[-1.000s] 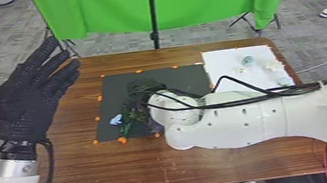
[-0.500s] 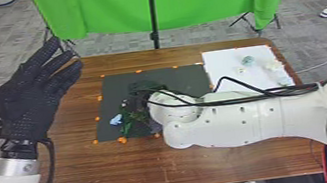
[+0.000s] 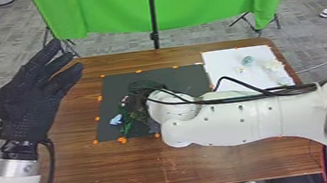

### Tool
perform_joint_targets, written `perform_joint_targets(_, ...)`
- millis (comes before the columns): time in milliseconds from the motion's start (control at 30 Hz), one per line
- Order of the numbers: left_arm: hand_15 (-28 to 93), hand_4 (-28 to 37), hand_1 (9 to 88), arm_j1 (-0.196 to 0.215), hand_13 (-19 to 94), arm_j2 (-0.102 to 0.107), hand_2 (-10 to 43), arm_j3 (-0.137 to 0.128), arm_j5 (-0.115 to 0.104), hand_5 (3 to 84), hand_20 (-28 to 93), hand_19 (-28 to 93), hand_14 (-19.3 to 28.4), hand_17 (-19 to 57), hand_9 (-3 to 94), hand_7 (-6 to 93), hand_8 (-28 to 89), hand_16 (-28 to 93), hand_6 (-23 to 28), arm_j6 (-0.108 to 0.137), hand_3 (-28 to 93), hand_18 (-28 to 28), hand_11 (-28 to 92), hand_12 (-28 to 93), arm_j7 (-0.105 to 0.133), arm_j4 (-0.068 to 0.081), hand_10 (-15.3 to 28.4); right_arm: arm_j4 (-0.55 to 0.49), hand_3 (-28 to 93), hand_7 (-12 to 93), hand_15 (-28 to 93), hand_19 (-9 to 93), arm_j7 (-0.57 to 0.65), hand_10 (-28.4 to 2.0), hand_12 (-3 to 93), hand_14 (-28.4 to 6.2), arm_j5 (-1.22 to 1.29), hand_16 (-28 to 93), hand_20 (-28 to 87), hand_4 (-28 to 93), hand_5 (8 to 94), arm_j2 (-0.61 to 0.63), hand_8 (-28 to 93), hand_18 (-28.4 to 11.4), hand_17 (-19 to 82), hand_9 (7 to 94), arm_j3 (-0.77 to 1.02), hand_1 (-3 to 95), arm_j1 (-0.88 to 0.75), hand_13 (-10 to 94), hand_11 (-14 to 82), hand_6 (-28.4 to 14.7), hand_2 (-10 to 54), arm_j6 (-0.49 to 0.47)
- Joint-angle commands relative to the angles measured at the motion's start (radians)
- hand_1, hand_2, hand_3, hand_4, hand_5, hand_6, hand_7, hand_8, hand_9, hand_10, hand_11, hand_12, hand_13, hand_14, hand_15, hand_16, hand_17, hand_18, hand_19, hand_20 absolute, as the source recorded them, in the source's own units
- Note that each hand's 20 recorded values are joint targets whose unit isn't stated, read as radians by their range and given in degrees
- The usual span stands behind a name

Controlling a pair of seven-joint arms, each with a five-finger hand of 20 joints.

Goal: Arrange flowers

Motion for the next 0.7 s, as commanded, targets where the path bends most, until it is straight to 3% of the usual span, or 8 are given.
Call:
perform_joint_targets(33, 42, -27.6, 21.2, 0.067, 17, -0.006, 5.8, -0.022, -0.014, 33.2, 12, 48, 21.4, -11.7, 23.7, 15.8, -12, -9, 7.9, 0.042, 78, 24.9, 25, 8, 0.014, -0.013, 17.5, -0.023, 81, 14, 71, 93, -0.029, -13.5, 19.7, -9.2, -0.036, 19, 45, -23, 68.6, 0.011, -14, -23.7, 42, 91.8, -0.044, 21.2, 0.04, 81, 33.3, 2.8, 10.5, 0.149)
perform_joint_targets(133, 41, -27.8, 21.3, 0.09, 17, -0.012, 5.8, -0.028, -0.016, 33.2, 12, 48, 20.9, -11.6, 23.8, 16.2, -12, -9, 7.8, 0.058, 78, 24.8, 25, 8, 0.021, -0.021, 17.3, -0.035, 82, 14, 71, 93, -0.045, -13.5, 19.7, -9.7, -0.041, 20, 46, -24, 74.8, 0.015, -14, -24.0, 42, 92.9, -0.044, 21.3, 0.042, 82, 33.0, 2.5, 10.7, 0.165)
perform_joint_targets(367, 36, -28.1, 21.4, 0.138, 19, -0.035, 5.8, -0.042, -0.016, 32.7, 13, 46, 19.1, -11.3, 24.0, 18.0, -14, -7, 7.4, 0.091, 78, 24.4, 26, 6, 0.03, -0.039, 16.4, -0.1, 82, 14, 70, 93, -0.06, -13.2, 19.5, -9.5, -0.068, 20, 46, -23, 77.2, 0.093, -13, -24.0, 43, 93.6, 0.014, 20.6, 0.026, 83, 32.6, 2.4, 10.7, 0.212)
perform_joint_targets(467, 34, -28.1, 21.4, 0.16, 19, -0.048, 5.8, -0.055, -0.016, 32.2, 14, 46, 19.4, -11.7, 23.7, 19.2, -14, -5, 7.1, 0.1, 78, 24.8, 25, 6, 0.031, -0.045, 16.0, -0.138, 82, 15, 67, 93, -0.045, -13.5, 19.0, -9.3, -0.098, 19, 42, -23, 74.2, 0.161, -13, -23.8, 42, 91.5, 0.083, 20.2, -0.003, 81, 29.1, 2.0, 10.5, 0.192)
perform_joint_targets(533, 33, -28.2, 21.1, 0.174, 18, -0.059, 6.1, -0.063, -0.017, 31.7, 14, 46, 19.9, -12.0, 23.7, 19.3, -14, -4, 6.7, 0.104, 78, 25.3, 24, 6, 0.03, -0.047, 15.9, -0.169, 82, 15, 64, 93, -0.016, -13.4, 18.1, -9.5, -0.125, 18, 37, -23, 67.7, 0.215, -13, -23.5, 41, 86.7, 0.149, 19.8, -0.042, 79, 26.5, 1.1, 10.1, 0.166)
perform_joint_targets(700, 32, -28.2, 20.1, 0.207, 18, -0.062, 6.7, -0.081, -0.031, 30.3, 15, 47, 21.5, -12.7, 23.1, 17.7, -13, -2, 5.6, 0.122, 77, 26.9, 21, 8, 0.041, -0.049, 15.8, -0.239, 81, 14, 62, 93, 0.082, -15.3, 15.9, -10.5, -0.21, 16, 30, -23, 58.9, 0.341, -13, -22.8, 39, 79.1, 0.375, 20.5, -0.209, 75, 23.0, -0.1, 8.6, 0.121)
